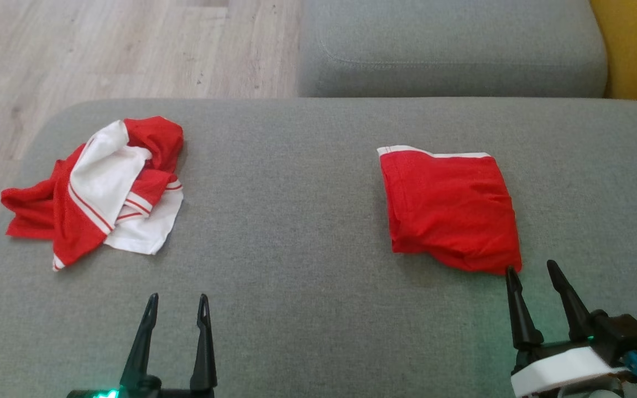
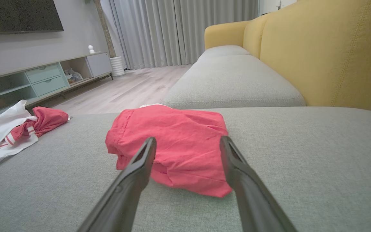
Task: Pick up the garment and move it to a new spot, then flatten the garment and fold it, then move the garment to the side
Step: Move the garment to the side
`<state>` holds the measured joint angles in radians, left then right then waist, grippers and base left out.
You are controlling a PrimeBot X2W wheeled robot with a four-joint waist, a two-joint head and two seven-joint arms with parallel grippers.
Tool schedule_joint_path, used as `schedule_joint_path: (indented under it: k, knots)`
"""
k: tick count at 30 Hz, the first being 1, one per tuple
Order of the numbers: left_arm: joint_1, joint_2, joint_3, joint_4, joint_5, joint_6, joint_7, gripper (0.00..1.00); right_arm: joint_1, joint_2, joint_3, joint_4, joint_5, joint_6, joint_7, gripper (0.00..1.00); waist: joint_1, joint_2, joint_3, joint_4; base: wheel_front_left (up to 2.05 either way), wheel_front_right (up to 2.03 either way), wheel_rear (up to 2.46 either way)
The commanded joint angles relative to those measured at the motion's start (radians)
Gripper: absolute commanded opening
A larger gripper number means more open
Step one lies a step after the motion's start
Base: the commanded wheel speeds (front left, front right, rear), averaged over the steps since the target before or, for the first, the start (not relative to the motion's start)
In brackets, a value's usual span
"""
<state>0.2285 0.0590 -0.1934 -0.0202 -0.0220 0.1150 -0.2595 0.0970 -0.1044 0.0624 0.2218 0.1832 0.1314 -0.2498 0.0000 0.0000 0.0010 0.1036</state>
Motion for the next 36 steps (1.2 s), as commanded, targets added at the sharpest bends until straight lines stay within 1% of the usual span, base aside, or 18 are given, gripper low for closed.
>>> schedule_joint_path:
  k: [1, 5, 6, 7, 10, 14, 17, 22, 24, 27, 28, 29, 30, 31, 33, 36]
  knots:
    - [-0.052, 0.004, 0.034, -0.032, 0.000, 0.001, -0.002, 1.00, -0.017, -0.015, 0.022, -0.030, -0.004, -0.001, -0.012, 1.00, 0.0000, 0.0000, 0.013, -0.007, 0.00, 0.00, 0.00]
    - [-0.070, 0.003, 0.034, -0.041, -0.001, -0.002, -0.002, 1.00, -0.032, -0.019, 0.032, -0.022, 0.004, -0.001, -0.012, 1.00, 0.0000, 0.0000, 0.042, -0.013, 0.00, 0.00, 0.00]
    - [-0.086, 0.002, 0.032, -0.048, -0.001, -0.005, -0.002, 1.00, -0.055, -0.034, 0.050, -0.015, 0.013, -0.001, -0.012, 1.00, 0.0000, 0.0000, 0.072, -0.019, 0.00, 0.00, 0.00]
    - [-0.086, 0.002, 0.032, -0.048, -0.001, -0.005, -0.002, 1.00, -0.055, -0.034, 0.050, -0.015, 0.013, -0.001, -0.012, 1.00, 0.0000, 0.0000, 0.072, -0.019, 0.00, 0.00, 0.00]
    - [-0.118, 0.001, 0.021, -0.057, 0.001, -0.009, -0.002, 1.00, -0.110, -0.062, 0.058, 0.001, 0.024, -0.001, -0.012, 1.00, 0.0000, 0.0000, 0.129, -0.021, 0.00, 0.00, 0.00]
    - [-0.164, -0.001, -0.002, -0.058, 0.009, -0.012, -0.002, 1.00, -0.201, -0.092, 0.028, 0.045, 0.035, -0.001, -0.012, 1.00, 0.0000, 0.0000, 0.196, -0.014, 0.00, 0.00, 0.00]
    - [-0.194, -0.003, -0.018, -0.051, 0.011, -0.012, -0.002, 1.00, -0.265, -0.112, 0.002, 0.109, 0.040, -0.001, -0.012, 1.00, 0.0000, 0.0000, 0.238, -0.002, 0.00, 0.00, 0.00]
    - [-0.241, -0.005, -0.046, -0.043, 0.010, -0.012, -0.002, 1.00, -0.375, -0.140, -0.034, 0.234, 0.062, -0.001, 0.053, 1.00, 0.0000, 0.0000, 0.296, 0.020, 0.00, 0.00, 0.00]
    - [-0.257, -0.005, -0.057, -0.041, 0.009, -0.011, -0.002, 1.00, -0.409, -0.144, -0.021, 0.271, 0.088, -0.001, 0.088, 1.00, 0.0000, 0.0000, 0.312, 0.028, 0.00, 0.00, 0.00]
    - [-0.272, -0.006, -0.067, -0.038, 0.006, -0.008, -0.002, 1.00, -0.444, -0.151, 0.032, 0.298, 0.140, -0.001, 0.133, 1.00, 0.0000, 0.0000, 0.331, 0.033, 0.00, 0.00, 0.00]
    - [-0.276, -0.006, -0.068, -0.038, 0.005, -0.007, -0.002, 1.00, -0.451, -0.155, 0.055, 0.301, 0.156, -0.001, 0.145, 0.77, 0.0000, 0.0000, 0.335, 0.033, 0.00, 0.00, 0.00]
    - [-0.279, -0.006, -0.069, -0.037, 0.004, -0.005, -0.002, 1.00, -0.456, -0.158, 0.075, 0.304, 0.176, -0.001, 0.156, 0.48, 0.0000, 0.0000, 0.339, 0.031, 0.00, 0.00, 0.00]
    - [-0.281, -0.006, -0.069, -0.036, 0.003, -0.004, -0.002, 1.00, -0.462, -0.163, 0.091, 0.307, 0.193, -0.001, 0.165, 0.33, 0.0000, 0.0000, 0.343, 0.028, 0.00, 0.00, 0.00]
    - [-0.284, -0.006, -0.070, -0.034, 0.001, -0.003, -0.002, 1.00, -0.465, -0.171, 0.110, 0.308, 0.205, -0.001, 0.176, 0.00, 0.0000, 0.0000, 0.346, 0.025, 0.00, 0.00, 0.00]
    - [-0.291, -0.007, -0.073, -0.032, -0.001, -0.004, -0.002, 1.00, -0.471, -0.187, 0.139, 0.310, 0.230, -0.001, 0.192, 0.00, 0.0000, 0.0000, 0.352, 0.015, 0.00, 0.00, 0.00]
    - [-0.301, -0.007, -0.077, -0.032, -0.002, -0.002, -0.002, 1.00, -0.481, -0.219, 0.143, 0.305, 0.241, -0.001, 0.183, 0.00, 0.0000, 0.0000, 0.360, -0.002, 0.00, 0.00, 0.00]
